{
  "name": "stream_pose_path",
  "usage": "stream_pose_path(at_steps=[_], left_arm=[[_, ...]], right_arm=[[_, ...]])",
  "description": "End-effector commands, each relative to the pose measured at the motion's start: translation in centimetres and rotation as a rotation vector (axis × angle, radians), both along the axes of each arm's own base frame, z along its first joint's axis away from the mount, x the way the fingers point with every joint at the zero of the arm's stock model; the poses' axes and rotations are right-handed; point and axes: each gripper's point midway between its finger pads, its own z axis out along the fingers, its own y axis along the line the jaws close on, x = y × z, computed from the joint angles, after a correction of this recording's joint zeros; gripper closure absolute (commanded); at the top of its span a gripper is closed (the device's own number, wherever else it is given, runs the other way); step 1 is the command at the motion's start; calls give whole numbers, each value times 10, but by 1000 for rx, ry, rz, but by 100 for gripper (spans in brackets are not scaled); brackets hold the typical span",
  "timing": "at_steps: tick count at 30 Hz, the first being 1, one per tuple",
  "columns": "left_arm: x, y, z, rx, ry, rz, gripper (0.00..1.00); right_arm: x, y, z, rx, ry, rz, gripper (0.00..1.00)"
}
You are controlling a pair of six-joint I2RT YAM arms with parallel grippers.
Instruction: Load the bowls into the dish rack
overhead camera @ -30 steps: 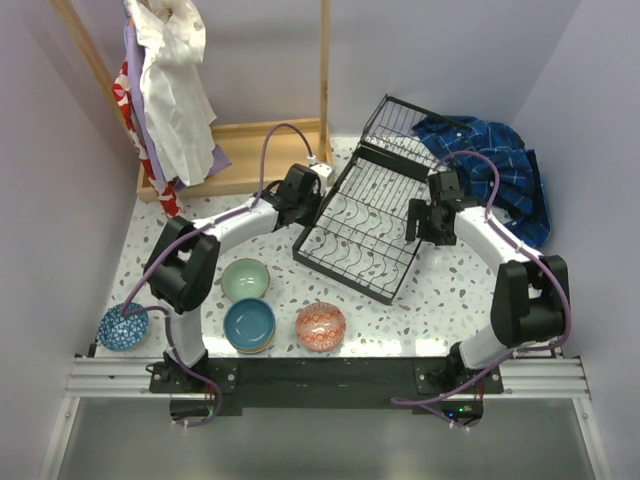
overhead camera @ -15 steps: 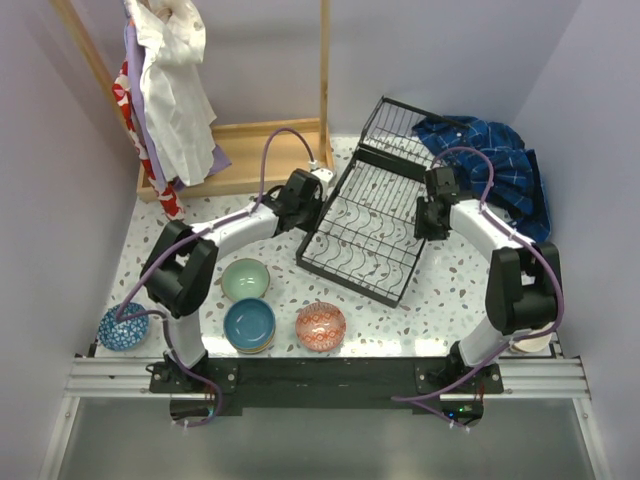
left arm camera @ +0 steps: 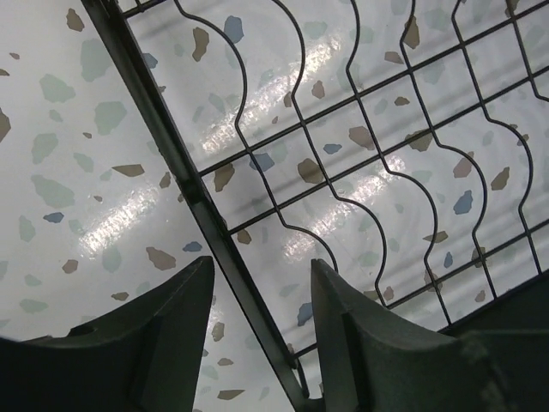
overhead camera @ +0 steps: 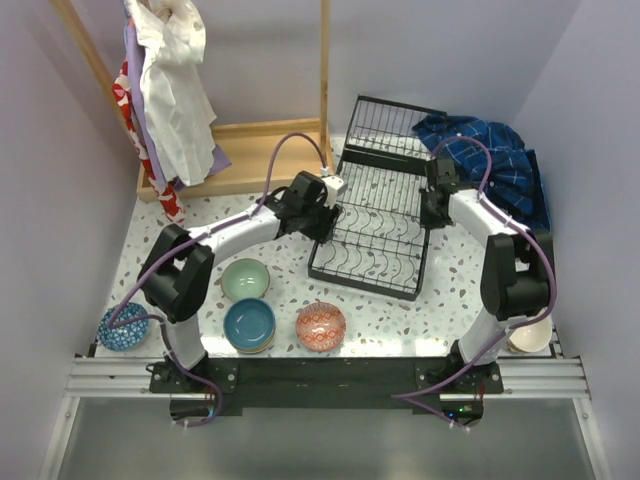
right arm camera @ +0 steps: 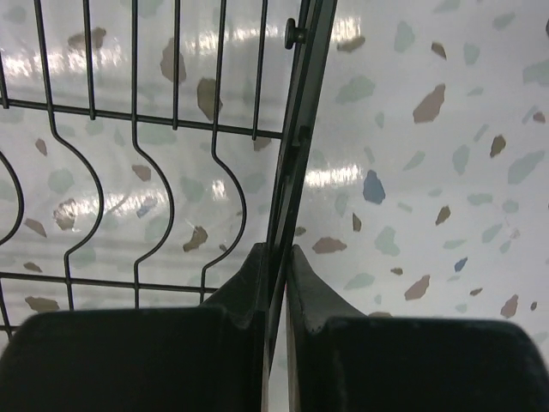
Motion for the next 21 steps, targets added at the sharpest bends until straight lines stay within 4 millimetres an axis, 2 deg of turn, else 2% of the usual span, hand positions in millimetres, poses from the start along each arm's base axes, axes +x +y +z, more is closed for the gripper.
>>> stream_pose_path(at_steps=[1, 5, 6, 8, 9, 10, 15, 21], left_arm=[[-5, -3, 42, -50, -98, -82, 43], [-12, 2, 44, -51, -124, -121, 39], [-13, 0, 54, -72, -153, -138, 39], [-19, -1, 61, -89, -175, -185, 39], [-20, -1, 73, -106, -208, -196, 38], [-23, 0, 72, -106, -208, -205, 38], [-29, 5, 79, -98, -242, -236, 38], [-21, 7, 88, -82, -275, -219, 38]], right_arm=[[54, -5, 24, -62, -158, 105, 100], [74, -24, 18, -51, -156, 61, 100], [76, -28, 17, -52, -151, 50, 100], [83, -38, 20, -45, -160, 27, 100], [84, -41, 17, -46, -153, 24, 100], [88, -44, 18, -49, -162, 31, 100], [99, -45, 16, -49, -185, 49, 100], [103, -43, 7, 18, -187, -29, 100]])
